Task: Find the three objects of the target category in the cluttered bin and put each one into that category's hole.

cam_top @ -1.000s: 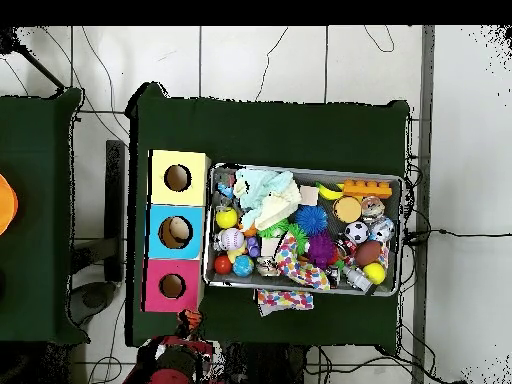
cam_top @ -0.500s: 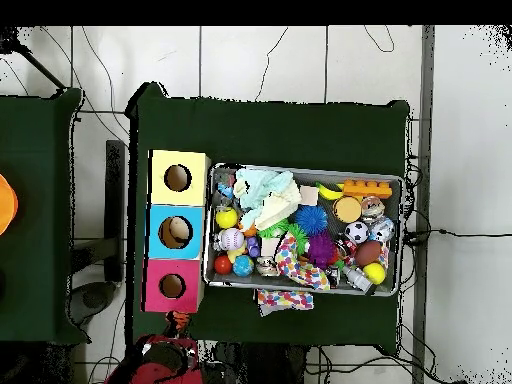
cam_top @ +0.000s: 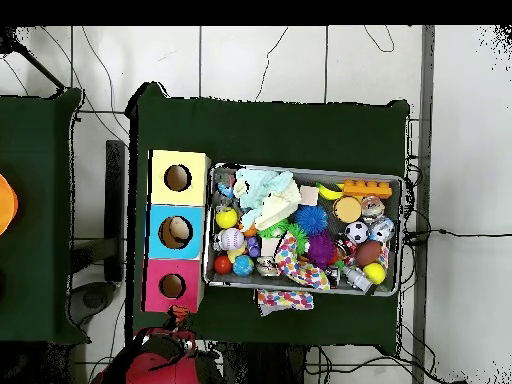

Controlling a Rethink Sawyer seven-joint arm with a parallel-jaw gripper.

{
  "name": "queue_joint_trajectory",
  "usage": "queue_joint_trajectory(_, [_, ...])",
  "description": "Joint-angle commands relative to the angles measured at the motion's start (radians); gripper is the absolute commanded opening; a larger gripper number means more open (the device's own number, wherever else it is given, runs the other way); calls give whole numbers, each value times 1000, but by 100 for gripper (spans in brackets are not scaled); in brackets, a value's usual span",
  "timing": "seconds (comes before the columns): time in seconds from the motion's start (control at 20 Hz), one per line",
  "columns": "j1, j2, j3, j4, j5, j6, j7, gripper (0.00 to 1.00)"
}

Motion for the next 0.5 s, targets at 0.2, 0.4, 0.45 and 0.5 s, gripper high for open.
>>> queue_joint_trajectory(0.2, [27,96,-47,-119,31,-29,176,0])
queue_joint_trajectory(0.4, [30,96,-51,-125,40,-22,168,0])
queue_joint_trajectory(0.45, [35,98,-55,-125,42,-23,172,0])
queue_joint_trajectory(0.5, [37,98,-55,-124,45,-24,172,0])
